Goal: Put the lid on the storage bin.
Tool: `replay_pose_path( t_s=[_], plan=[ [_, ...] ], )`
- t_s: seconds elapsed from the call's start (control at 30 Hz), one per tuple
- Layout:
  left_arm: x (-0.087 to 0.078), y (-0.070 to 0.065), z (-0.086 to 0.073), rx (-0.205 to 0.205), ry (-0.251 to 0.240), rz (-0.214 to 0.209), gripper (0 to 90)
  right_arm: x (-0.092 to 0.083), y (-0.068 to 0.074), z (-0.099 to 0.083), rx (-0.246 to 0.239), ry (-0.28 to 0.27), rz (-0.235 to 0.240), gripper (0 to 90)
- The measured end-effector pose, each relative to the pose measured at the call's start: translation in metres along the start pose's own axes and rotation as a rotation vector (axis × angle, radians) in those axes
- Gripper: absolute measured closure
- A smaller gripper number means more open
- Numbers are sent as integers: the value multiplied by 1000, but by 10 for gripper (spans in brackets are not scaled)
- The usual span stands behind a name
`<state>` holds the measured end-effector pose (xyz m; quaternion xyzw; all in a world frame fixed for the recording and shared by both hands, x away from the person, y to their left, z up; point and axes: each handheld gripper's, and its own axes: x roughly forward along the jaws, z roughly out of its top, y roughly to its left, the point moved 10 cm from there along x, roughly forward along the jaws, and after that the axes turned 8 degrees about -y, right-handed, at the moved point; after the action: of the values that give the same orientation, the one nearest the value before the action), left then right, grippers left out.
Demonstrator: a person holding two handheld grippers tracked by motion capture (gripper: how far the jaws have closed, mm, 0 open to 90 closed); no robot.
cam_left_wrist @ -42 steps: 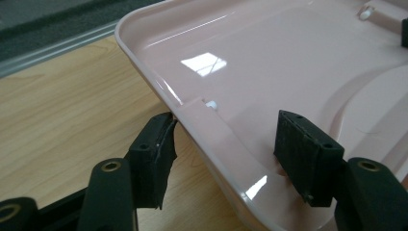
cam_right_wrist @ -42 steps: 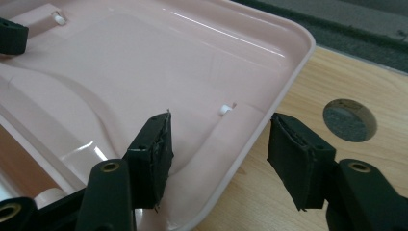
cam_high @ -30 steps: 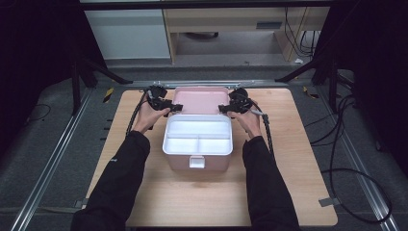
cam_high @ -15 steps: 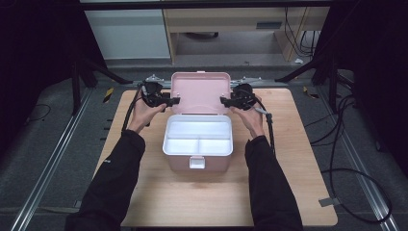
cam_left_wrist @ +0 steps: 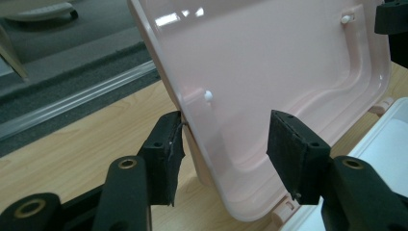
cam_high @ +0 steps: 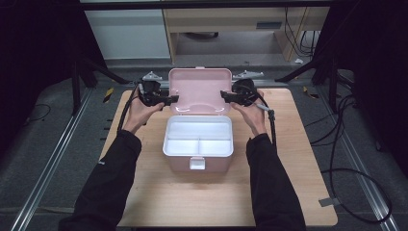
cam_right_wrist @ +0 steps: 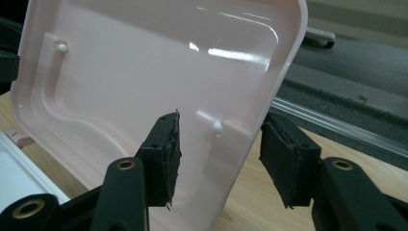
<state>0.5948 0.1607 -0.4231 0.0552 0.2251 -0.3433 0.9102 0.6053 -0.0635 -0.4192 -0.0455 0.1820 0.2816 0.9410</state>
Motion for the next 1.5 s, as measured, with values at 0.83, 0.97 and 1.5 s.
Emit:
replay_pose_path(
  t_s=[0.83,0.97,1.5],
  plan=[
    [-36,-23,8,114,-3,4,514,-42,21,13,-112,1,-7,492],
    [-41,-30,8,146,5,16,515,-49,24,12,-119,2,-8,492],
    [-73,-54,-8,200,4,-3,554,-85,45,4,-158,-5,22,553]
  ],
)
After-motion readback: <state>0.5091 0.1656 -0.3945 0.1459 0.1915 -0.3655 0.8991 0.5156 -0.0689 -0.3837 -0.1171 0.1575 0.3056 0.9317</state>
